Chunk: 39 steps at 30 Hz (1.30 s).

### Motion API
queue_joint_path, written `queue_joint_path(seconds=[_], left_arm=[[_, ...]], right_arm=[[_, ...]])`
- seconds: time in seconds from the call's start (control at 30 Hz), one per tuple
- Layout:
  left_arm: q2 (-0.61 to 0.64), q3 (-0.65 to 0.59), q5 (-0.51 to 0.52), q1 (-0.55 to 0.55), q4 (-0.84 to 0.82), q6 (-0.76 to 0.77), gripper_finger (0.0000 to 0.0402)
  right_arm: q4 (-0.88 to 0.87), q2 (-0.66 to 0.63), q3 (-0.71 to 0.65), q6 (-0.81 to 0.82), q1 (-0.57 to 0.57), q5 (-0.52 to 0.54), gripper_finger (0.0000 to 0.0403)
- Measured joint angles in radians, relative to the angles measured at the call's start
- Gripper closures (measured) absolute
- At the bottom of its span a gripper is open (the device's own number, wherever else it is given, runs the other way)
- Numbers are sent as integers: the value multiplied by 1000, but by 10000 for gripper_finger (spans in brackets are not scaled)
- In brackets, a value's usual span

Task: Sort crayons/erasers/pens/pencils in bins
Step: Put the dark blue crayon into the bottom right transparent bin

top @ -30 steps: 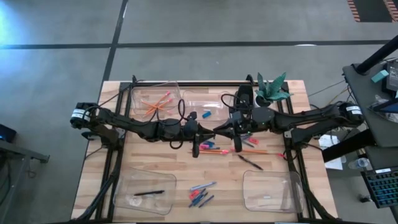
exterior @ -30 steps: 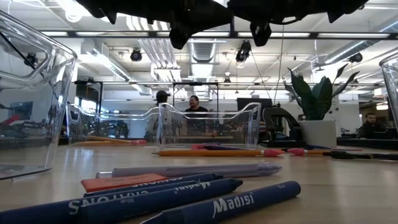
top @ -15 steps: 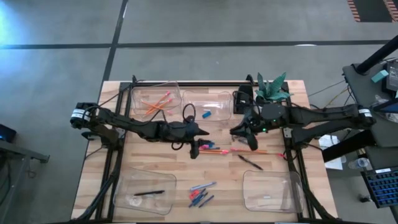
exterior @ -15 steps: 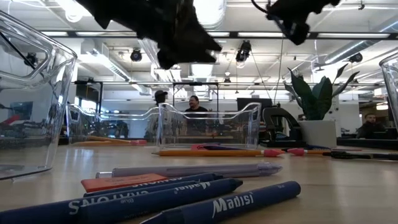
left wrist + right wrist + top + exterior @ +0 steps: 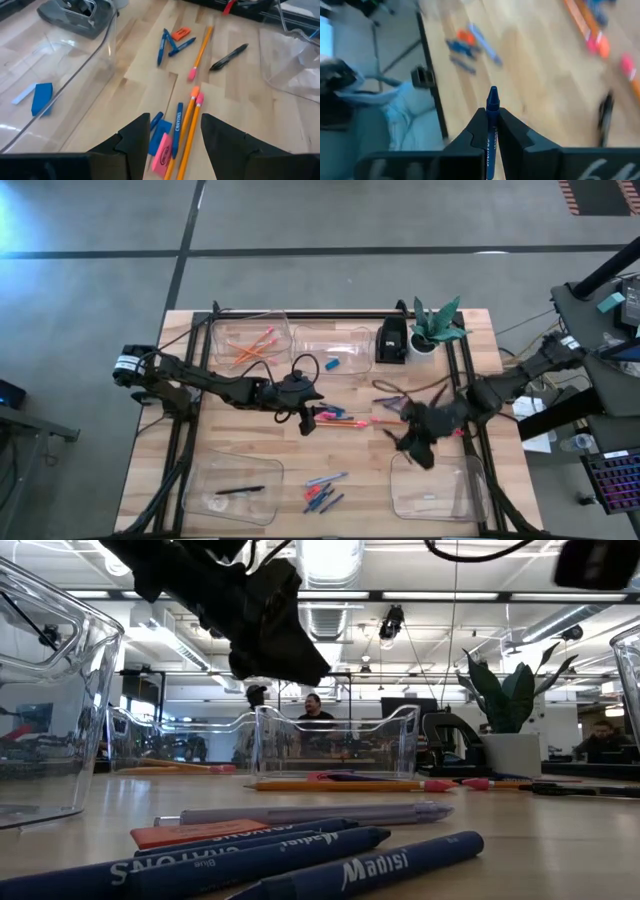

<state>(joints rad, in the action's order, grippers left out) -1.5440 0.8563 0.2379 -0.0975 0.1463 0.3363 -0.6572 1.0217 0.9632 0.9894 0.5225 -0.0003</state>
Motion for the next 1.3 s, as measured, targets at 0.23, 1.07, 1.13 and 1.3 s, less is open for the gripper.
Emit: queue_joint_path(seconds=[0.23, 1.07, 1.13, 1.3], left_arm=[[0, 0, 0, 0, 2, -1, 238], [0, 0, 0, 0, 1, -2, 238], [1, 0, 0, 0, 1, -2, 238], [2, 0, 0, 0, 2, -1, 238]], right_arm=[[-205, 187, 130, 160, 208, -5, 376], [-339, 568, 181, 278, 239, -187, 382], [-335, 572, 162, 290, 239, -187, 382], [-329, 572, 117, 307, 239, -187, 380]])
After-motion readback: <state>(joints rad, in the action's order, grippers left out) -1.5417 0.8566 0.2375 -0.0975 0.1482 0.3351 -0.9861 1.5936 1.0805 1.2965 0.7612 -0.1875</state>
